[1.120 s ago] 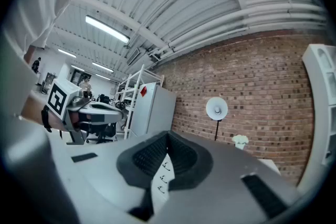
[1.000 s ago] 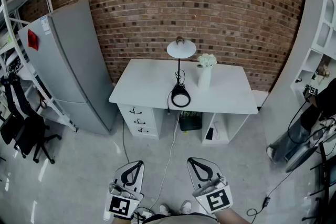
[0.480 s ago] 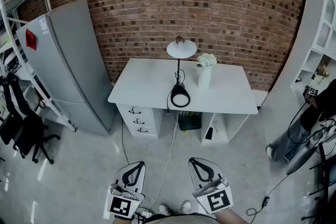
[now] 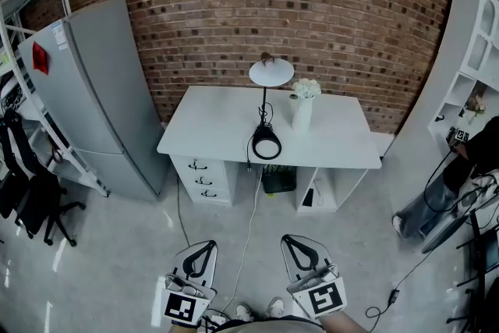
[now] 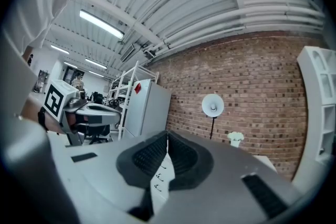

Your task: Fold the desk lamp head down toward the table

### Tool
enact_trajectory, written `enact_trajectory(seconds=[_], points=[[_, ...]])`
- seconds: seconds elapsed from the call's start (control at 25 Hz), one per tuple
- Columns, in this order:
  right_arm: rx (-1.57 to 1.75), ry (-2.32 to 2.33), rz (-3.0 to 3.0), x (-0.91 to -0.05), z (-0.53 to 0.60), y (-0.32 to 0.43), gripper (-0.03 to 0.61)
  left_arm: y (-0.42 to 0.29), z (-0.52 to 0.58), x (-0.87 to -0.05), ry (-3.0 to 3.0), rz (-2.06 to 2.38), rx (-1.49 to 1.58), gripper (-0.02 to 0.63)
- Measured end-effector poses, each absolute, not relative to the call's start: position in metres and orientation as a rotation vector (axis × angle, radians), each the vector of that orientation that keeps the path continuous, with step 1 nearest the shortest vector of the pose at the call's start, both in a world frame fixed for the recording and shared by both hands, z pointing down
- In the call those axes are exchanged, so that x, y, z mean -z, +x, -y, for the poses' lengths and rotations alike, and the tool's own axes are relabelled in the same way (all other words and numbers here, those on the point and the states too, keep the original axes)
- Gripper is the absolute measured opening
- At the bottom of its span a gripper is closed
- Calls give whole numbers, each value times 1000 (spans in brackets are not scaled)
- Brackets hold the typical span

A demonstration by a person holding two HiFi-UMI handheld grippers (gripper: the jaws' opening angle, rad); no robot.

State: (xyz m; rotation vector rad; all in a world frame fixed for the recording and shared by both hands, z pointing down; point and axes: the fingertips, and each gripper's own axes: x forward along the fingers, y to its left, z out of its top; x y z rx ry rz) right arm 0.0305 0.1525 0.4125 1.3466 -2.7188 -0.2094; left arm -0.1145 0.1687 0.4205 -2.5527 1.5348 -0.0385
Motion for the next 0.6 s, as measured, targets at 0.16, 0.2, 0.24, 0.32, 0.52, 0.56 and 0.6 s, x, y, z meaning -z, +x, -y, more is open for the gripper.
enact_trajectory(seconds=[0.16, 0.2, 0.24, 0.32, 0.52, 0.56, 0.6], points=[[187, 1375, 2701, -414, -154, 22, 18, -120, -167, -430, -2596, -1511, 18, 8], [183, 1384, 2697, -414, -155, 20, 18, -121, -167, -431, -2604, -1502, 15, 8], [184, 1391, 2693, -414, -155, 19, 18, -122, -166, -432, -2610, -1491, 11, 8], [190, 1405, 2685, -415, -157, 15, 18, -123, -165, -432, -2619, -1473, -6, 8], [187, 1431, 2678, -416, -160, 4, 18, -131, -164, -435, -2641, -1449, -11, 8], [184, 1434, 2682, -416, -160, 3, 18, -132, -163, -435, -2643, -1445, -9, 8], [177, 1438, 2685, -416, -159, 3, 18, -131, -161, -435, -2644, -1439, -8, 8]])
